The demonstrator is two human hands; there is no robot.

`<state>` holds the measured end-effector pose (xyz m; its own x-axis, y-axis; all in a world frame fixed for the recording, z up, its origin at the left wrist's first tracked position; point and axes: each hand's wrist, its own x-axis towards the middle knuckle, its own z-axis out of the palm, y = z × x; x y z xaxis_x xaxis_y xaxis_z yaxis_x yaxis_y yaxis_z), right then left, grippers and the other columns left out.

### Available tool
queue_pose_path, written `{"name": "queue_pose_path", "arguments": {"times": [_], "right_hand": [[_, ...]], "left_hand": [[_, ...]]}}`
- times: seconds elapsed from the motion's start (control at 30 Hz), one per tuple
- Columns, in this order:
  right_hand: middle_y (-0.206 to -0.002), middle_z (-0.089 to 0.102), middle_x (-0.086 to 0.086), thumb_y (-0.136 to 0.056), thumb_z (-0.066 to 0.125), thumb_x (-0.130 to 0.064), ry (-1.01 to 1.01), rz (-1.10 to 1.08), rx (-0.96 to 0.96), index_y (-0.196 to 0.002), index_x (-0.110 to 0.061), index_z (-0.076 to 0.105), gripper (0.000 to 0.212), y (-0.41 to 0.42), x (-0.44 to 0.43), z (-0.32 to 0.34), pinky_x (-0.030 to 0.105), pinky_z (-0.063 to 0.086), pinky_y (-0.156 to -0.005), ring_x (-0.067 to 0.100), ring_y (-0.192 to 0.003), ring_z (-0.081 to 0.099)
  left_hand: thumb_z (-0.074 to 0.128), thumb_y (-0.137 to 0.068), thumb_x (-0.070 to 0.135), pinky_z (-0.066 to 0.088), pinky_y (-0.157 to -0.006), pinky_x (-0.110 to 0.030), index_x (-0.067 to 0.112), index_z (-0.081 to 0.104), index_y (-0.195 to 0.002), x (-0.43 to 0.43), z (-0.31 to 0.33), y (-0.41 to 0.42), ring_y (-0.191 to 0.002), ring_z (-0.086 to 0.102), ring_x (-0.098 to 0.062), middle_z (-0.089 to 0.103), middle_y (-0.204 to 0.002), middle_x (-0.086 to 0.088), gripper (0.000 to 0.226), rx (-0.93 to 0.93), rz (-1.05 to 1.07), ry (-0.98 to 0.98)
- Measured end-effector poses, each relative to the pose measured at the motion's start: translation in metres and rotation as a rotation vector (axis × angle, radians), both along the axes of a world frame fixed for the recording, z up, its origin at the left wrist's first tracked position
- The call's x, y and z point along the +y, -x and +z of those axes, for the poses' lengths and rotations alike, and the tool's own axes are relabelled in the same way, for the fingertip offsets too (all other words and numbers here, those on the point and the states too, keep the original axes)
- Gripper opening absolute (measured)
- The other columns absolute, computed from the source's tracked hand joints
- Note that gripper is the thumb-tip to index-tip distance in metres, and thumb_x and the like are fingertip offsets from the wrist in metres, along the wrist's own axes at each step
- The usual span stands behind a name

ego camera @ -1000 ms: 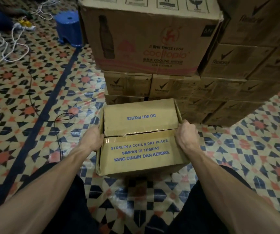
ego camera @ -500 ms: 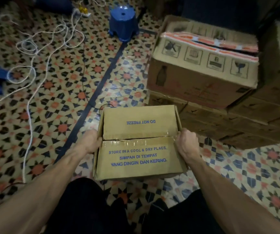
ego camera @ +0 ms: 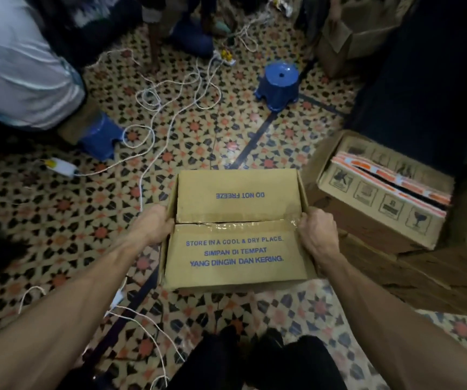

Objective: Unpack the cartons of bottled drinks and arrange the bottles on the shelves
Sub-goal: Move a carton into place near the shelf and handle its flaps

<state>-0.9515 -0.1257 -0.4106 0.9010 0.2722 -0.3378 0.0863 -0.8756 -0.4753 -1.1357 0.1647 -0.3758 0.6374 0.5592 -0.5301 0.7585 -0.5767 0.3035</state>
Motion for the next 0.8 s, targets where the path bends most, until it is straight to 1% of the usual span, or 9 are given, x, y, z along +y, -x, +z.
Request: {"name": "queue_pose_path", "arguments": {"times": [0.07, 0.13, 0.2, 0.3, 0.4, 0.47, 0.53, 0.63, 0.8], "right_hand": [[-0.099, 0.068, 0.015, -0.095, 0.042, -0.035, 0.003, 0.023, 0.000, -0.100, -0.007, 0.068, 0.039, -0.013, 0.023, 0.018, 0.045, 0.055, -0.084, 0.036, -0.091, 0.064], [-0.096, 0.066, 0.017, -0.098, 0.046, -0.025, 0.010, 0.056, -0.023, -0.099, 0.000, 0.067, 0.033, -0.029, 0.045, 0.031, 0.041, 0.052, -0.081, 0.036, -0.088, 0.062], [-0.092, 0.067, 0.018, -0.097, 0.046, -0.020, 0.004, 0.078, -0.047, -0.097, 0.003, 0.067, 0.030, -0.045, 0.066, 0.041, 0.040, 0.053, -0.078, 0.036, -0.084, 0.063], [-0.092, 0.069, 0.020, -0.095, 0.047, -0.020, -0.017, 0.101, -0.066, -0.094, 0.001, 0.068, 0.030, -0.077, 0.097, 0.050, 0.046, 0.059, -0.080, 0.037, -0.084, 0.067], [-0.095, 0.064, 0.014, -0.098, 0.048, -0.016, 0.011, 0.128, -0.077, -0.094, -0.001, 0.059, 0.019, -0.113, 0.124, 0.065, 0.042, 0.056, -0.080, 0.033, -0.087, 0.063], [-0.094, 0.061, 0.012, -0.099, 0.048, -0.014, 0.028, 0.131, -0.077, -0.099, -0.002, 0.062, 0.019, -0.141, 0.141, 0.070, 0.037, 0.052, -0.076, 0.030, -0.085, 0.060], [-0.092, 0.062, 0.011, -0.099, 0.048, -0.015, 0.024, 0.128, -0.091, -0.098, -0.001, 0.066, 0.023, -0.165, 0.156, 0.071, 0.034, 0.049, -0.071, 0.028, -0.081, 0.060], [-0.095, 0.066, 0.013, -0.097, 0.049, -0.019, 0.006, 0.122, -0.127, -0.097, -0.001, 0.066, 0.024, -0.200, 0.176, 0.071, 0.039, 0.056, -0.074, 0.030, -0.085, 0.065], [-0.098, 0.066, 0.020, -0.096, 0.048, -0.017, 0.030, 0.021, -0.132, -0.098, 0.002, 0.067, 0.027, -0.252, 0.212, 0.076, 0.043, 0.057, -0.080, 0.038, -0.091, 0.065]], "left_hand": [[0.052, -0.096, 0.016, 0.046, -0.053, -0.028, 0.010, 0.059, -0.078, 0.019, 0.021, -0.001, -0.063, 0.058, -0.017, 0.061, -0.073, -0.006, 0.021, 0.014, 0.004, -0.017], [0.054, -0.095, 0.016, 0.048, -0.051, -0.029, 0.011, 0.059, -0.075, 0.037, 0.033, -0.007, -0.062, 0.059, -0.016, 0.062, -0.073, -0.006, 0.022, 0.008, 0.028, -0.037], [0.055, -0.095, 0.015, 0.043, -0.047, -0.023, 0.015, 0.055, -0.071, 0.052, 0.042, -0.017, -0.059, 0.058, -0.012, 0.061, -0.071, -0.003, 0.024, -0.007, 0.059, -0.021], [0.055, -0.096, 0.014, 0.038, -0.043, -0.016, 0.012, 0.057, -0.076, 0.072, 0.051, -0.041, -0.056, 0.058, -0.011, 0.061, -0.070, -0.004, 0.021, -0.011, 0.112, 0.025], [0.056, -0.096, 0.014, 0.040, -0.047, -0.021, 0.013, 0.058, -0.078, 0.100, 0.061, -0.075, -0.059, 0.059, -0.012, 0.063, -0.073, -0.005, 0.018, -0.002, 0.117, 0.005], [0.057, -0.096, 0.014, 0.040, -0.049, -0.022, 0.014, 0.058, -0.080, 0.121, 0.063, -0.103, -0.063, 0.060, -0.012, 0.062, -0.074, -0.004, 0.016, -0.019, 0.125, 0.006], [0.056, -0.096, 0.014, 0.042, -0.049, -0.022, 0.012, 0.059, -0.084, 0.137, 0.065, -0.125, -0.064, 0.062, -0.014, 0.063, -0.076, -0.005, 0.013, -0.015, 0.103, 0.005], [0.056, -0.096, 0.019, 0.049, -0.048, -0.027, 0.010, 0.061, -0.088, 0.171, 0.064, -0.164, -0.064, 0.065, -0.017, 0.066, -0.077, -0.008, 0.013, 0.009, 0.052, -0.060], [0.055, -0.095, 0.018, 0.055, -0.059, -0.036, 0.004, 0.061, -0.084, 0.224, 0.064, -0.241, -0.066, 0.064, -0.023, 0.066, -0.076, -0.012, 0.019, -0.001, -0.083, -0.086]]}}
